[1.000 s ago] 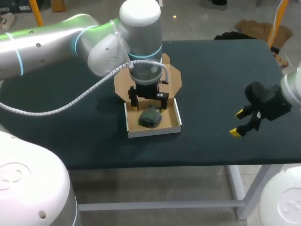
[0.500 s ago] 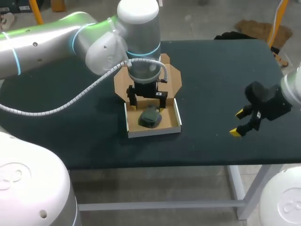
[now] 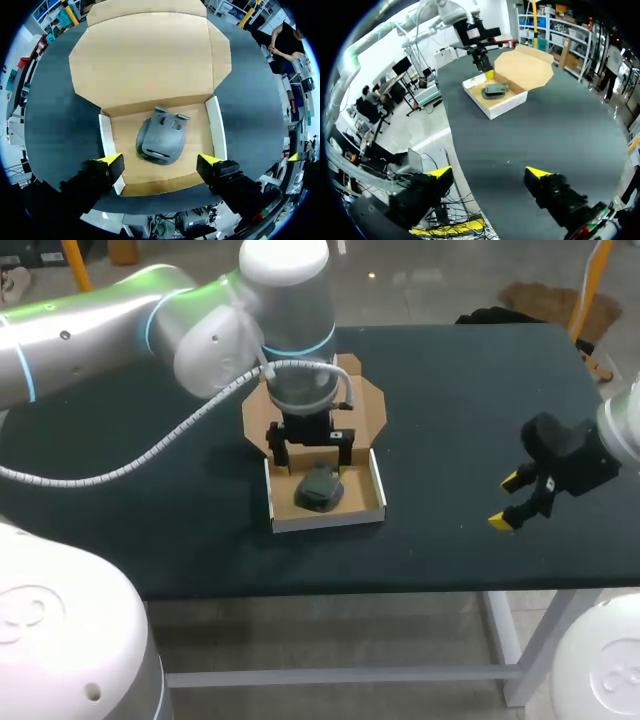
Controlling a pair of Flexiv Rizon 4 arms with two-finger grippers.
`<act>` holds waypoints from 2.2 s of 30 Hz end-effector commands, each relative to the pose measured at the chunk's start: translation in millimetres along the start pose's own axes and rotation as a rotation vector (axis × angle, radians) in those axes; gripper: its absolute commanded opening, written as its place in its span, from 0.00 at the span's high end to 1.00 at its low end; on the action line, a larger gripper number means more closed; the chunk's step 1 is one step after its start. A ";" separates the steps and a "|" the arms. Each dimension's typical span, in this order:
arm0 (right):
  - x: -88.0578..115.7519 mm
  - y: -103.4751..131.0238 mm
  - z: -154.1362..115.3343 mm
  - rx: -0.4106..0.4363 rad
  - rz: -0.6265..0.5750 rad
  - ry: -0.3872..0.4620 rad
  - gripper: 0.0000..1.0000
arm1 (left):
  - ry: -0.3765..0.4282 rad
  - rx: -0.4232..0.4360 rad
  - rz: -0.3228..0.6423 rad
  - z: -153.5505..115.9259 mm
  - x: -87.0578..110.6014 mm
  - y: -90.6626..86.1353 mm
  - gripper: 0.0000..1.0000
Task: Assemble the packaging by folding the flat box into shape, placing the metal phone stand inside, and closing the box properly
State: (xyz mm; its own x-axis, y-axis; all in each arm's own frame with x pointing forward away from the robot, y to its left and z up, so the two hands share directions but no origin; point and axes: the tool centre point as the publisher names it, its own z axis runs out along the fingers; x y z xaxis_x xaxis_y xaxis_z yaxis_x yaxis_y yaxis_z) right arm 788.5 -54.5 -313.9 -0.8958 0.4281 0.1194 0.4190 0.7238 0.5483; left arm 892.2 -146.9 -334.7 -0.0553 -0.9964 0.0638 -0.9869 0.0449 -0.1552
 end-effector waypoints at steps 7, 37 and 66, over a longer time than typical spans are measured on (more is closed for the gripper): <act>0.3 -0.2 -1.9 -0.002 0.000 0.002 0.00 | 0.010 0.014 -0.019 12.6 2.0 13.3 0.00; 0.3 -0.2 -1.9 -0.002 0.000 0.002 0.00 | -0.045 -0.076 -0.030 59.4 22.4 45.5 0.00; 0.3 -0.2 -1.9 -0.002 0.000 0.002 0.00 | -0.059 -0.115 -0.053 53.4 22.9 111.3 0.00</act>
State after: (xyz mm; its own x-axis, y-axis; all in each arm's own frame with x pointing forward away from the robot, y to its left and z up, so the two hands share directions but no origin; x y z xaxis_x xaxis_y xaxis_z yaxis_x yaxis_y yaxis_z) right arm 788.4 -54.7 -313.9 -0.8958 0.4282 0.1193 0.4190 0.7238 0.5482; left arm 794.1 -170.3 -404.3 0.0022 -1.0000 0.0095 -0.9995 -0.0025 -0.0303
